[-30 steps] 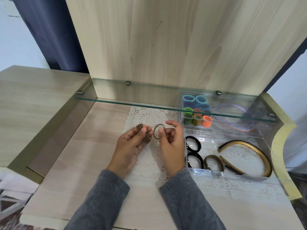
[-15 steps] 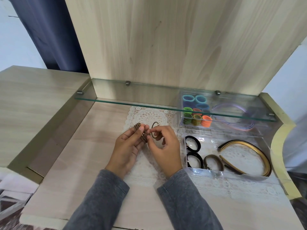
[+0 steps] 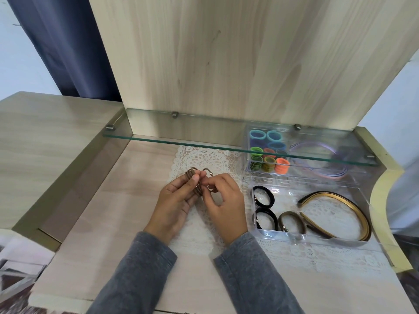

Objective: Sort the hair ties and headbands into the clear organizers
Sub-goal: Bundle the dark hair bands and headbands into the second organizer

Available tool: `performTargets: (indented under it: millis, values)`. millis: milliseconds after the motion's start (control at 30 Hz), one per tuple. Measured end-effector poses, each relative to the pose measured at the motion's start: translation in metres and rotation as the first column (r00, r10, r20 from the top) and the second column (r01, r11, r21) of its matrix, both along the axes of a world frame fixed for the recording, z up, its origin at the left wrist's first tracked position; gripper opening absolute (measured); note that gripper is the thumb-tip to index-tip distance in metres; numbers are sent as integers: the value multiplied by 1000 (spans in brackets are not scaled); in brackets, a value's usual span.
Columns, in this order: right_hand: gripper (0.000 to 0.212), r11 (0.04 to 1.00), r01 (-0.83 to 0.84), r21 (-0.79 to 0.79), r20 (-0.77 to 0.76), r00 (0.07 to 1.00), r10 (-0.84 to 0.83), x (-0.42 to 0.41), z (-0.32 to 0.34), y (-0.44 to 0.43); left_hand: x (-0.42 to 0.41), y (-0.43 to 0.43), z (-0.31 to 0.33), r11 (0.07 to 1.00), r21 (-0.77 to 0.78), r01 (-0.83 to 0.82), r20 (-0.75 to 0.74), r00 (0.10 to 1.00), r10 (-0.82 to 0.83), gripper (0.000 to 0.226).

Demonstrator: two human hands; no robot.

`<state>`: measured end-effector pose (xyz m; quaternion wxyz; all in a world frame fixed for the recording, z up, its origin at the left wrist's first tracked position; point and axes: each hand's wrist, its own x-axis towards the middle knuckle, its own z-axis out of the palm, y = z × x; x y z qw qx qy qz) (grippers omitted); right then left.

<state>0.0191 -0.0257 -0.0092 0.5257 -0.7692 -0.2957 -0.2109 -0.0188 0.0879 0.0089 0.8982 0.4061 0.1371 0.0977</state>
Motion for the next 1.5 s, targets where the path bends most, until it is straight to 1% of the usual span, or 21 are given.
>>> performTargets:
  millis: [267, 400, 500, 633, 767, 933, 1067, 1133, 1200, 1300, 1367, 1500]
  values:
    - [12, 997, 26, -77, -5, 1000, -26, 3, -4, 0, 0, 2, -2, 1000, -10, 28, 11, 1000, -27, 29]
    - [10, 994, 13, -109, 8, 1000, -12, 2, -6, 1, 0, 3, 0, 997, -80, 11, 22, 1000, -9, 25]
    - [12, 996, 17, -89, -39, 999, -20, 3, -8, 1, 1, 4, 0, 993, -117, -6, 37, 999, 11, 26]
    - [11, 993, 15, -113, -100, 995, -26, 5, -12, 2, 1, 4, 1, 993, -114, -17, 25, 999, 20, 28]
    - [9, 994, -30, -102, -140, 990, 16, 5, -12, 3, 2, 3, 0, 990, -131, -43, 31, 998, 47, 28]
    - [8, 994, -55, -98, -160, 986, 38, 4, -11, 3, 2, 3, -2, 994, -104, -45, 35, 998, 49, 31]
    - [7, 993, -39, -113, -148, 989, 22, 3, -11, 2, 4, 3, -3, 993, -95, -72, 21, 997, 74, 28]
    - [9, 996, -9, -94, -162, 987, -6, 3, -10, 2, 4, 3, -4, 989, -120, -88, 27, 995, 92, 26]
    - [17, 999, 25, -43, -198, 980, -33, 3, -8, 2, 4, 4, -4, 985, -135, -104, 25, 994, 108, 25]
    - [27, 998, 66, 23, -205, 977, -60, 2, -7, 0, 4, 3, -4, 988, -118, -97, 15, 995, 100, 24]
    - [28, 997, 67, 44, -224, 973, -56, 2, -7, -2, 4, 1, -4, 993, -81, -82, -7, 997, 82, 23]
    - [26, 995, 33, 98, -312, 950, -1, 0, -3, -2, 3, 0, -5, 999, -17, -45, -50, 998, 44, 21]
